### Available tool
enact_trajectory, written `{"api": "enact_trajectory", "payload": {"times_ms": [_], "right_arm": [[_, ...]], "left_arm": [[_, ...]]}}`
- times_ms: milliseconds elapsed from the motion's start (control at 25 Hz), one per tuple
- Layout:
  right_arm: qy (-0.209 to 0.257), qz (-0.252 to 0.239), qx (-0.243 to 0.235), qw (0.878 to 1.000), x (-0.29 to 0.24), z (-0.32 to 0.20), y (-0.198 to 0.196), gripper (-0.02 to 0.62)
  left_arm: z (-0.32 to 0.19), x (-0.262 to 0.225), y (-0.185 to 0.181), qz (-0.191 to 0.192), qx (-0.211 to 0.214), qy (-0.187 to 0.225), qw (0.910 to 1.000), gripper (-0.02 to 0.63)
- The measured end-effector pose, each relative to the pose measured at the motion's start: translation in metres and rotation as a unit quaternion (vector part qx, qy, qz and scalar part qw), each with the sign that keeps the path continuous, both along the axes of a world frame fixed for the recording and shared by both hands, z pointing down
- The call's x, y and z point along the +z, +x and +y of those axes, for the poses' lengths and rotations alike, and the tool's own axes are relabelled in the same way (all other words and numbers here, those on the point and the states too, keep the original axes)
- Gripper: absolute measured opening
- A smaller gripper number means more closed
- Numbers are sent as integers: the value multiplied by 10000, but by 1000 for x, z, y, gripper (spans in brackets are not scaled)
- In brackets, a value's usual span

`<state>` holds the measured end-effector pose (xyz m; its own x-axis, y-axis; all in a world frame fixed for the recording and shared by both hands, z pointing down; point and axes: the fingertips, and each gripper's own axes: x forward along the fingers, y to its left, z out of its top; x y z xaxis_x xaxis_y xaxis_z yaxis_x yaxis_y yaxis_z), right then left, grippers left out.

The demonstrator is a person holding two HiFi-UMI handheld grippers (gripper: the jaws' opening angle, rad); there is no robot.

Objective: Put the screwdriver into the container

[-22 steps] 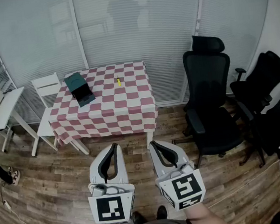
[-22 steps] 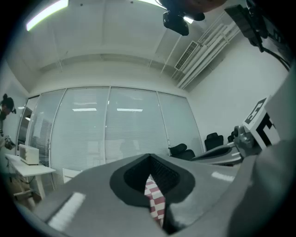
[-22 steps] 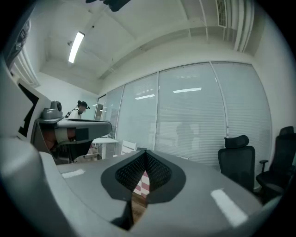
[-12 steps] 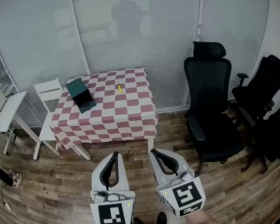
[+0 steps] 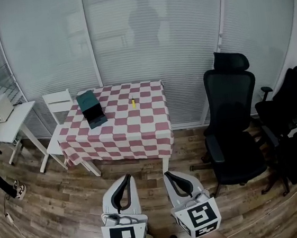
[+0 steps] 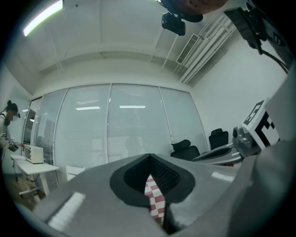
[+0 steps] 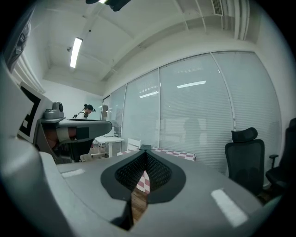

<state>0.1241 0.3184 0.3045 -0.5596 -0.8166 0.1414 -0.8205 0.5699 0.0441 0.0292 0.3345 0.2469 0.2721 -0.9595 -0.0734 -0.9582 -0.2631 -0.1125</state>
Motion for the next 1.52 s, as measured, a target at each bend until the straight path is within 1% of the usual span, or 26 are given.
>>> {"api": "enact_trajectory", "payload": {"times_ms": [120, 200, 360, 480, 600, 800, 920, 1240, 1360, 1520], "right_arm": [[-57, -6, -60, 10000, 9, -20, -15, 28], [-123, 5, -17, 9999, 16, -38, -26, 28], [-172, -62, 82, 9998, 18, -84, -49, 26], [-75, -32, 183, 9998, 13, -122, -66, 26], [33, 22, 270, 9996, 3, -153, -83, 26], [158, 119, 437, 9988, -8, -191, -102, 26], [170, 195, 494, 9984, -11, -206, -106, 26], [-35, 234, 636, 9977, 9, -251, -94, 26], [-44, 193, 596, 9980, 15, -280, -86, 26], [-120, 103, 487, 9987, 21, -331, -80, 26]], "left_arm": [[-22, 12, -13, -60, -48, -173, 9998, 2], [-41, 19, -21, -64, -2, -229, 9997, 2], [-87, 20, -40, 25, 190, -90, 9998, 2], [-123, 20, -58, 19, 287, -44, 9996, 2], [-154, 14, -75, 93, 357, 44, 9993, 1], [-191, 8, -101, 202, 445, 114, 9987, 1], [-210, 14, -112, 204, 393, 9, 9990, 1], [-255, 39, -102, 136, 508, -282, 9982, 2], [-283, 45, -91, 98, 569, -274, 9980, 2], [-329, 54, -80, -60, 532, -433, 9976, 2]]}}
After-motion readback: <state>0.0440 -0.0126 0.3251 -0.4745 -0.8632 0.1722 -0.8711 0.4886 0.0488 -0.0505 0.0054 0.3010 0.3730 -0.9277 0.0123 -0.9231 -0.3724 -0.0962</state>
